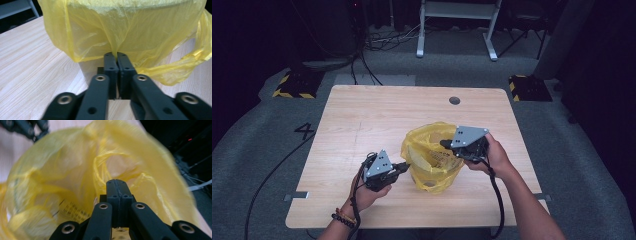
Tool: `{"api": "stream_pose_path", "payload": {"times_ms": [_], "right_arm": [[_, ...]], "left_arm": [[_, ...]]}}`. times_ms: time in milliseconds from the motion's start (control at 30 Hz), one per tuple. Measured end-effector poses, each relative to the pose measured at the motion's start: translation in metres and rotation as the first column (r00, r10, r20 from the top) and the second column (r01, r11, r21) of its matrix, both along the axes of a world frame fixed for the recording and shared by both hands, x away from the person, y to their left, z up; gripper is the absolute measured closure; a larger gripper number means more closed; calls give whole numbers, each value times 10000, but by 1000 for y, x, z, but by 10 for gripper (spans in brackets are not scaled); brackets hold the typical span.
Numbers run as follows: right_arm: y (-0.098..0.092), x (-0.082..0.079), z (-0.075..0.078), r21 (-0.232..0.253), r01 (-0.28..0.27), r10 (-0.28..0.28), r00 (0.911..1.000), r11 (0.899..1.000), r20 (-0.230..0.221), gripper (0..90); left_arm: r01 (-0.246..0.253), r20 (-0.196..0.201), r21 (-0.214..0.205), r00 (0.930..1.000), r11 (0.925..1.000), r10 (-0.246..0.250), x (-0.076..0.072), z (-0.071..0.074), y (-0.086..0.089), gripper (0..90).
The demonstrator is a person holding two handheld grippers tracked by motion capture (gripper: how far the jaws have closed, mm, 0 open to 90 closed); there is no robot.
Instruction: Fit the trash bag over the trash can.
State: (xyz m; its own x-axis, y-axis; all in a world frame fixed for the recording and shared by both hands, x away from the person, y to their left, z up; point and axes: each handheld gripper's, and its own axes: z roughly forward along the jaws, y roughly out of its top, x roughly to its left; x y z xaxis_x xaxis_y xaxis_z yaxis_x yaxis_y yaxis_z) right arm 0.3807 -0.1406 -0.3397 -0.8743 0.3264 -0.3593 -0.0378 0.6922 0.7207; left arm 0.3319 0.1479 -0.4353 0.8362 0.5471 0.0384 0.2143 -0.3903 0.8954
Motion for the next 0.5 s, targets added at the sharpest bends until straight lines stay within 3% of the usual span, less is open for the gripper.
{"api": "stream_pose_path", "payload": {"times_ms": [133,267,333,400,500], "right_arm": [[-9,6,10,1216,581,-607,9980,9909,180,900],[-12,16,14,1772,1169,-1217,9924,9772,166,900],[-13,21,13,1801,1207,-1228,9924,9762,1,900],[-15,19,13,1907,1072,-1075,9942,9758,-86,803],[-22,13,14,1908,1038,-1064,9943,9761,37,682]], "left_arm": [[-63,-64,265,10000,9996,65,3,0,1,900],[-371,-85,162,9993,9992,372,7,0,4,900],[-624,-58,-111,9980,9980,624,8,1,7,779],[-542,103,-462,9984,9975,547,5,4,13,707],[-767,349,-637,9963,9950,790,0,9,21,588]]}}
